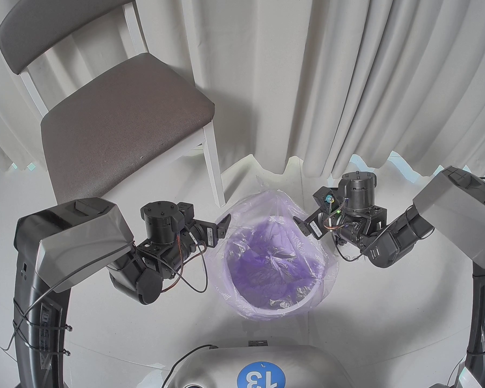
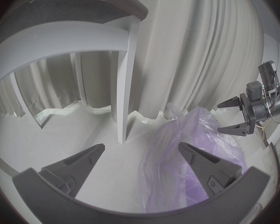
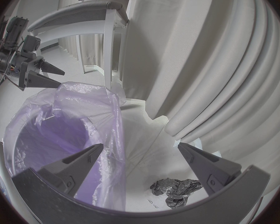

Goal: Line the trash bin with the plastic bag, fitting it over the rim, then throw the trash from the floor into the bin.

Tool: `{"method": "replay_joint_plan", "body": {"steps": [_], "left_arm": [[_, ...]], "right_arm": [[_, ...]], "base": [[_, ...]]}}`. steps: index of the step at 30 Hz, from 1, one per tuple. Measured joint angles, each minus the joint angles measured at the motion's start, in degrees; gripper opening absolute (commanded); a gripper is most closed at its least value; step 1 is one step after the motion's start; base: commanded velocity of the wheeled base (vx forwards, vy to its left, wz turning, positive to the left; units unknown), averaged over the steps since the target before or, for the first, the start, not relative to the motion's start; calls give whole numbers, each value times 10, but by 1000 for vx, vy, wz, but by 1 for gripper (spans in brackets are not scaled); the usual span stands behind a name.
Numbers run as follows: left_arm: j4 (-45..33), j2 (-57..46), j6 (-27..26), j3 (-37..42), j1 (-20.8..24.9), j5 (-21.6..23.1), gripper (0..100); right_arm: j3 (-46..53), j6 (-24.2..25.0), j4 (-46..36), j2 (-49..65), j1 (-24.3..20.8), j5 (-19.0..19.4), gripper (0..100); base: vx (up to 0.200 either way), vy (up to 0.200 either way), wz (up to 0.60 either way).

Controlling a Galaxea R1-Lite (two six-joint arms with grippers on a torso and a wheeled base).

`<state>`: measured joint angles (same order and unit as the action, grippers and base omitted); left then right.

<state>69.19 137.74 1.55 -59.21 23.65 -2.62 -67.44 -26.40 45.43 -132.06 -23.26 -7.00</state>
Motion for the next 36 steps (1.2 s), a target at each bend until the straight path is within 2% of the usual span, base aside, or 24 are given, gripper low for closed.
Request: {"method": "replay_joint_plan", "body": {"steps": [11,36], "left_arm": [[-9,42,1,-44,-25,3,100],[-1,98,0,-66,-18,2,100]], "right_arm": [[-65,1,-38,-31,12,2,100],[-78,2,-46,-71,46,5,100]], "base": [[0,0,0],[0,0,0]]}}
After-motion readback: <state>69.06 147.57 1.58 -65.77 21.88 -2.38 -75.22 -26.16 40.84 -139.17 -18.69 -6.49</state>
